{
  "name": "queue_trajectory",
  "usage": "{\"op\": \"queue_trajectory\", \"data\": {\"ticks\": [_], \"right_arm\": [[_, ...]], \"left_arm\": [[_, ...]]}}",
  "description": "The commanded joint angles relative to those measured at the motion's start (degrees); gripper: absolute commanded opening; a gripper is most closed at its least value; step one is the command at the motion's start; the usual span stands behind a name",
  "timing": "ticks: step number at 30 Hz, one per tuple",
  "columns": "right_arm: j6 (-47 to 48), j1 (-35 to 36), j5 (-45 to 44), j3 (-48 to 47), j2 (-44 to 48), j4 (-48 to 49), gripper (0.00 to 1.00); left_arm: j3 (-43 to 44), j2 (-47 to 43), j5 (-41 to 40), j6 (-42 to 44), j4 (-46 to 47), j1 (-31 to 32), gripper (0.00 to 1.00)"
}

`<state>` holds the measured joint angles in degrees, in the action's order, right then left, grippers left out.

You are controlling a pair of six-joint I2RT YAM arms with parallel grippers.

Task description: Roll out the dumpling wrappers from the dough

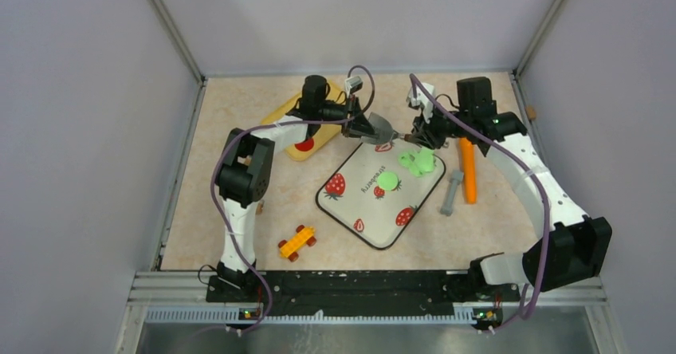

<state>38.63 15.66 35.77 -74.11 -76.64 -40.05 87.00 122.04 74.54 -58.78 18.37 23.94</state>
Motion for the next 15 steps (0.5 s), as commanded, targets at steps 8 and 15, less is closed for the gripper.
{"op": "queue_trajectory", "data": {"ticks": [8, 15], "right_arm": [[-51.09, -11.15, 3.89, 3.69, -0.44, 17.02, 0.79], [-64.22, -15.44, 19.95, 9.51, -5.65, 18.16, 0.78]], "left_arm": [[-7.25, -1.78, 1.24, -13.37, 22.75, -2.96, 0.00], [-7.88, -1.65, 0.56, -14.18, 23.78, -3.30, 0.00]]}}
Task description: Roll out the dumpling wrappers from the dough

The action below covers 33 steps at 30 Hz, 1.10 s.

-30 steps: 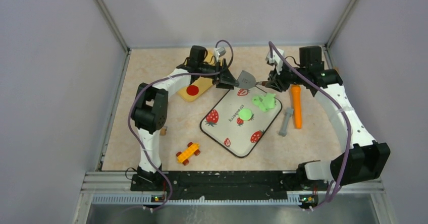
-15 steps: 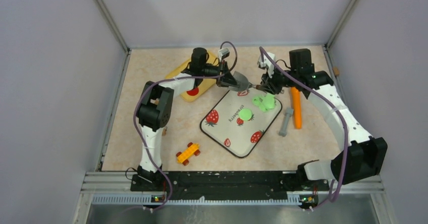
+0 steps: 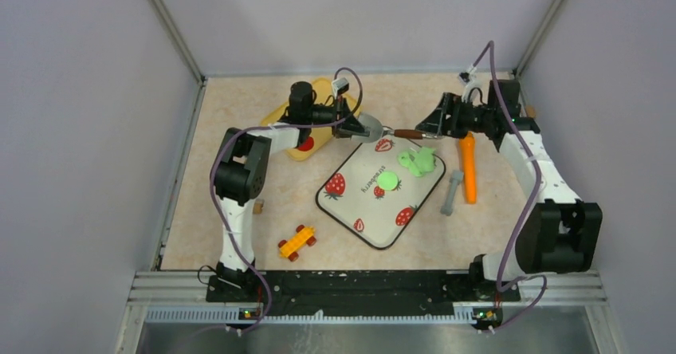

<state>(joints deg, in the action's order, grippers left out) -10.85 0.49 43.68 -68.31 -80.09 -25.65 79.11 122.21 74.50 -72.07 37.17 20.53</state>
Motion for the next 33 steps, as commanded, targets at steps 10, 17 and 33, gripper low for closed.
{"op": "queue_trajectory", "data": {"ticks": [10, 17, 33], "right_arm": [[-19.06, -0.25, 17.87, 5.91, -3.11, 10.18, 0.68], [-19.92, -0.23, 18.47, 5.37, -4.10, 12.85, 0.55], [-19.10, 1.24, 17.83, 5.37, -4.92, 13.17, 0.44]], "left_arm": [[0.34, -1.64, 0.17, 0.97, 2.22, 0.16, 0.00], [0.78, -1.45, -0.25, 2.25, 0.09, 0.15, 0.00], [1.11, -1.47, -0.25, 2.99, -0.86, 0.42, 0.00]]}}
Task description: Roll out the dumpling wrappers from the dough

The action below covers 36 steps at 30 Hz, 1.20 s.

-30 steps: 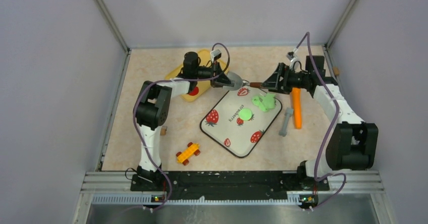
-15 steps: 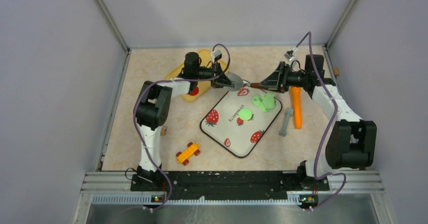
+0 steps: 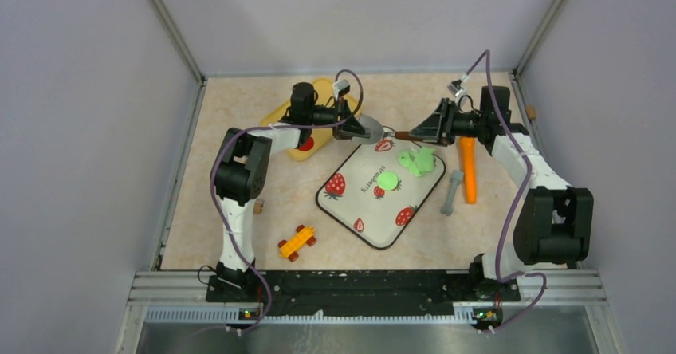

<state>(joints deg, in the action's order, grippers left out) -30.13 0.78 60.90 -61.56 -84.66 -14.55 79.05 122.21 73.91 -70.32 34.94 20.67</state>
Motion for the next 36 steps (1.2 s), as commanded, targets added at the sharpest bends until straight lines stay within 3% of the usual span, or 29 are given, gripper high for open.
{"op": "queue_trajectory", "data": {"ticks": [1, 11, 21, 28, 36], "right_arm": [[0.25, 0.97, 0.62, -1.45, -0.44, 2.08, 0.44], [1.54, 1.14, -0.80, -1.87, -1.54, 1.12, 0.44], [2.07, 2.21, 0.36, -1.24, -1.37, 1.24, 0.39], [2.88, 2.23, 1.47, -1.64, -1.04, -0.11, 0.51], [4.84, 1.83, 2.59, -2.56, -0.06, -3.17, 0.47]], "left_arm": [[1.14, -1.40, 0.30, 1.31, 1.29, 0.26, 0.00], [1.20, -1.45, 0.17, 1.91, 0.48, 0.73, 0.00], [1.15, -1.36, 0.03, 2.29, -0.13, 0.86, 0.00], [1.36, -1.23, 0.09, 2.50, -0.47, 0.82, 0.00], [1.14, -1.28, 0.01, 2.74, -0.57, 0.59, 0.00]]}}
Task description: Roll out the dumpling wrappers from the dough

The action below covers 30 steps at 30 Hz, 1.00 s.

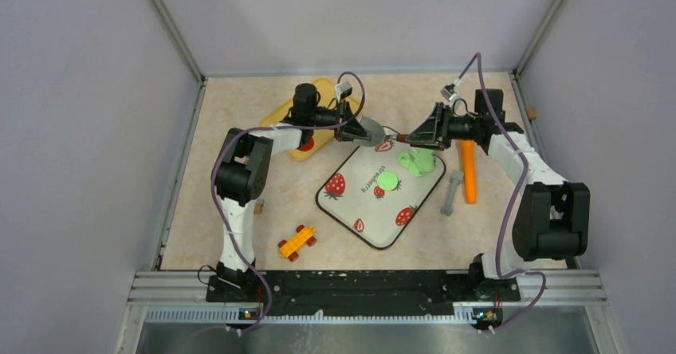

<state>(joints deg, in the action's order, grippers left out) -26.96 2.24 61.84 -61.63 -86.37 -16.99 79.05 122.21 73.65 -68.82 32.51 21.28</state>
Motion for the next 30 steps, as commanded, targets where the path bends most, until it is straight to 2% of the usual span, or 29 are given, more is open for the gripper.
{"op": "queue_trajectory", "data": {"ticks": [1, 5, 11, 14, 16, 18, 19, 20, 21, 22, 24, 27, 30], "right_arm": [[1.68, 0.33, 1.76, -2.40, 1.69, -0.68, 0.46], [1.21, 0.34, 1.58, -1.57, 2.07, 0.41, 0.41], [0.67, -0.11, 0.14, -1.94, 1.84, 0.99, 0.43], [0.87, -0.30, 0.15, -2.19, 1.28, 1.05, 0.40], [1.32, -0.31, 0.12, -1.91, 1.06, 1.12, 0.32], [1.97, -0.39, 0.31, -1.39, 1.14, 1.28, 0.19], [2.61, -0.54, 0.54, -1.19, 1.16, 1.22, 0.14], [3.41, -0.92, 1.05, -1.06, 1.20, 0.99, 0.07], [4.23, -1.48, 1.66, -1.05, 1.24, 0.36, 0.00], [5.26, -2.81, 2.09, -1.16, 1.28, -1.18, 0.00], [8.78, -5.96, 2.67, -1.93, 1.25, -6.20, 0.00], [18.53, -10.64, 1.39, -4.72, 0.48, -19.35, 0.00], [30.88, -12.94, -3.32, -8.88, -0.17, -32.83, 0.00]], "left_arm": [[1.17, -1.20, 0.27, 1.24, 1.78, -0.09, 0.00], [1.29, -0.99, 0.19, 1.25, 1.59, -0.04, 0.00], [1.33, -0.92, 0.20, 1.38, 1.38, 0.08, 0.00], [1.29, -1.01, 0.17, 1.64, 1.16, 0.02, 0.00], [1.31, -1.09, 0.16, 1.88, 0.81, 0.06, 0.00], [1.39, -1.10, 0.09, 2.49, -0.19, 0.01, 0.00], [1.50, -1.10, -0.02, 3.46, -1.56, 0.07, 0.03], [1.77, -1.18, -0.14, 4.90, -3.76, 0.08, 0.16], [2.35, -1.37, -0.36, 7.75, -7.56, 0.00, 0.31], [3.37, -1.75, -1.01, 11.35, -12.35, -0.15, 0.42], [5.34, -2.85, -4.01, 21.55, -24.24, -0.67, 0.53], [9.97, -4.32, -11.55, 41.44, -44.04, -1.54, 0.55], [14.02, -5.84, -28.03, 59.23, -61.67, -1.19, 0.55]]}}
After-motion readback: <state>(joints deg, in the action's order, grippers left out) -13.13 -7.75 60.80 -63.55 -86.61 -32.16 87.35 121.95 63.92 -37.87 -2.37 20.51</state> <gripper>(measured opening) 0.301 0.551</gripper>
